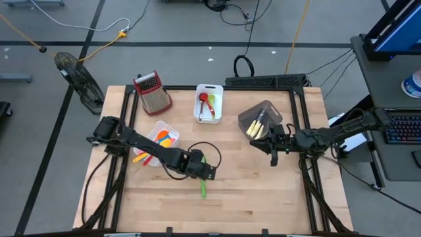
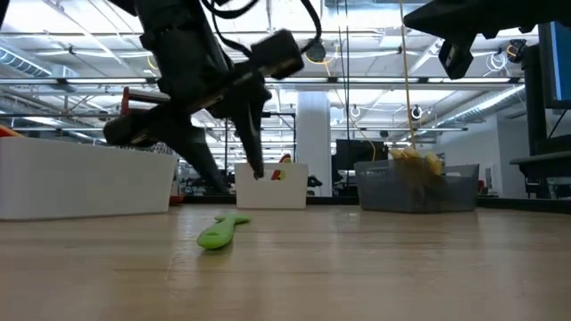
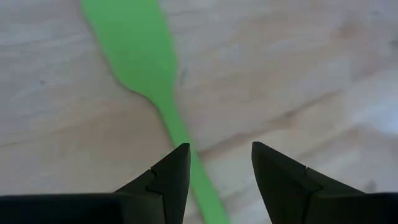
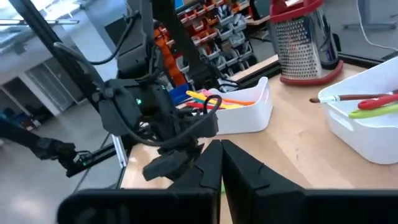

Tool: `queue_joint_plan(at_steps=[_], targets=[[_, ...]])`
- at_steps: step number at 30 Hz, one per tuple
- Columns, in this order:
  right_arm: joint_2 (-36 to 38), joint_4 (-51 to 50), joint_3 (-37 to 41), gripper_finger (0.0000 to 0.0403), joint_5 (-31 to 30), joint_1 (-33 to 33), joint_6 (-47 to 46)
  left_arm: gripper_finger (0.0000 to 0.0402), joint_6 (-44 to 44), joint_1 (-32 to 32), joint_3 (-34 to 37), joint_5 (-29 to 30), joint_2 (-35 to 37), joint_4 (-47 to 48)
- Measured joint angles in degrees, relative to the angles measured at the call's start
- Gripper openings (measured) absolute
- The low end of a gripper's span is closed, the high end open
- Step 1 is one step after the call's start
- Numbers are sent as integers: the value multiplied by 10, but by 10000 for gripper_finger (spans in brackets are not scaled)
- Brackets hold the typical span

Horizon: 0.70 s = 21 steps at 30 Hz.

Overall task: Pick & Place Kitchen Items
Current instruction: Put the green spatula into the bottom white bin

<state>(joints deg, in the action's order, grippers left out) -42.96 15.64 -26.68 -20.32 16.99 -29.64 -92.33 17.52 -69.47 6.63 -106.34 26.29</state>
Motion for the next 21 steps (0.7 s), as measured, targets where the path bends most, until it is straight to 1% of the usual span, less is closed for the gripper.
queue_joint_plan(at_steps=[2,5,8,21], targets=[[0,-1,0,4,4,0,7,177,-12,-4,-19,2,-18,30],[0,-1,0,4,25,0,17,177,-28,-10,-41,23,-31,72],[-1,-9,0,4,30,0,18,177,-29,-18,-57,42,-34,101],[-1,-15,0,4,41,0,19,177,-22,-49,-61,54,-33,129]])
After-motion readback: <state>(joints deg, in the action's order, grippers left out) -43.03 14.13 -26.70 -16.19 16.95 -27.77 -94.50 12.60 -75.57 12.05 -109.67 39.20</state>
